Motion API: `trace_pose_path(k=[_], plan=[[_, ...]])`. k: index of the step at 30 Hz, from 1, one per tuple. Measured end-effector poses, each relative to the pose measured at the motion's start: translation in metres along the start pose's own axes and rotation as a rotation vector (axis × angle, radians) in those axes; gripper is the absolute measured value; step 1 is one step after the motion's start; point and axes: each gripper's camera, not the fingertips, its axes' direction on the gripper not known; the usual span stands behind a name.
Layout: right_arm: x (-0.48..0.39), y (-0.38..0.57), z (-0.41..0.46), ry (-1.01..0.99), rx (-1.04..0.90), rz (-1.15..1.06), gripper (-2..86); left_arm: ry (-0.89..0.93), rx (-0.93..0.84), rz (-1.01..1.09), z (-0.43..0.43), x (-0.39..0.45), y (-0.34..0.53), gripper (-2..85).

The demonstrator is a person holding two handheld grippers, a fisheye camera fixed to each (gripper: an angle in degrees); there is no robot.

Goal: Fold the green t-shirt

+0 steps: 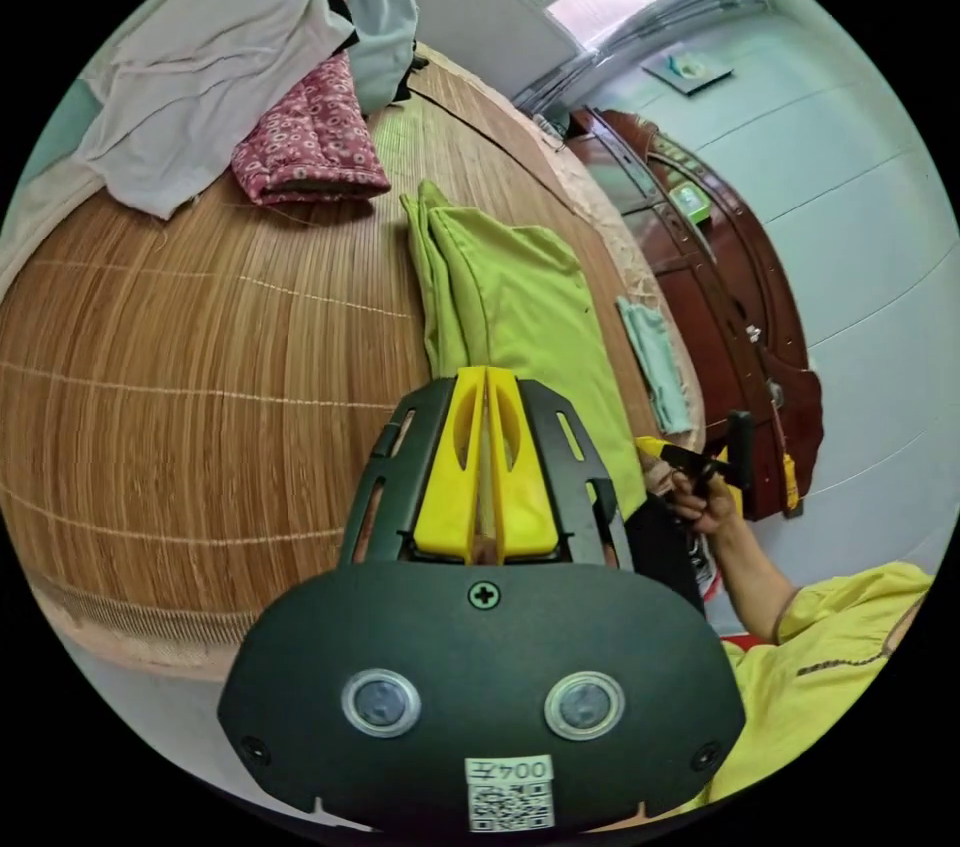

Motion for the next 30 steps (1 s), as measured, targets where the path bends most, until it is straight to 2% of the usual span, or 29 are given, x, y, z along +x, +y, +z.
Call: trace_pose_path(k=[3,5,8,11,19,22,30], plan=[[0.01,0.031,-0.01,-0.176,0.037,0.111,8.1,0.076,0.034,-0.051,-0.021,0.003,0.029,0.2],[0.007,0.049,-0.012,-0.211,0.045,0.145,8.1,0.135,0.033,-0.038,-0.028,0.016,0.057,0.2],[-0.009,0.072,-0.005,-0.231,0.029,0.155,8.1,0.067,-0.049,-0.036,-0.018,0.026,0.084,0.2],[-0.04,0.084,-0.005,-0.12,0.07,0.106,8.4,-0.028,-0.072,-0.091,-0.008,0.02,0.103,0.1],[-0.166,0.104,0.045,0.527,0.022,-0.156,6.7,0.04,-0.048,-0.186,-0.009,-0.002,0.124,0.1],[-0.188,0.109,0.066,0.602,-0.029,-0.216,6.6,0.039,-0.046,-0.191,-0.011,-0.004,0.13,0.1],[-0.213,0.12,0.081,0.63,-0.051,-0.251,3.4,0.036,-0.041,-0.193,-0.018,-0.01,0.146,0.2]])
